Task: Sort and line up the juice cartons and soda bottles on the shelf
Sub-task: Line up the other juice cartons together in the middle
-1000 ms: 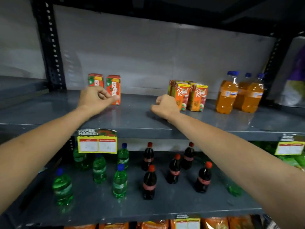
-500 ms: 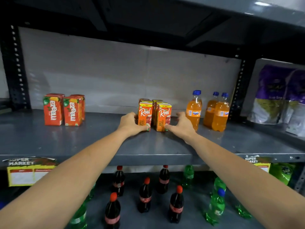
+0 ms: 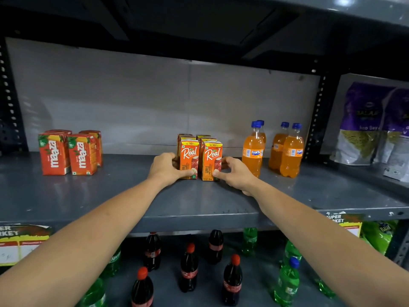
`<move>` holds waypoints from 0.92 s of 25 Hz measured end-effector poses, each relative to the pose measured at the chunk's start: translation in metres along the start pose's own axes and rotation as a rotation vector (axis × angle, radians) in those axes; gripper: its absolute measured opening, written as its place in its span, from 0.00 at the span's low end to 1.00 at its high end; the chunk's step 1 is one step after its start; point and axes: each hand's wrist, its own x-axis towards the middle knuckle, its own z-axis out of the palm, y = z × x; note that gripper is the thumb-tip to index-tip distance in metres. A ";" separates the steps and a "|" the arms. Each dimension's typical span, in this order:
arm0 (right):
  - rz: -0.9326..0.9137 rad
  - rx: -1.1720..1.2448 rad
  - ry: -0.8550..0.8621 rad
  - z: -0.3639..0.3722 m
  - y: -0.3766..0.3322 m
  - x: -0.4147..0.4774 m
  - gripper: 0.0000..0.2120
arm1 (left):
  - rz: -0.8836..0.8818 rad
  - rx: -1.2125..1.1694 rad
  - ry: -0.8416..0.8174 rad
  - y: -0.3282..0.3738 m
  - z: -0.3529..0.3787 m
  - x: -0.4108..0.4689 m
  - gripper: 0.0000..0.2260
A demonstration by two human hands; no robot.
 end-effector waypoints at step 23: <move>-0.039 -0.214 0.331 -0.091 0.056 -0.061 0.20 | 0.303 0.334 -0.070 0.087 0.048 -0.079 0.09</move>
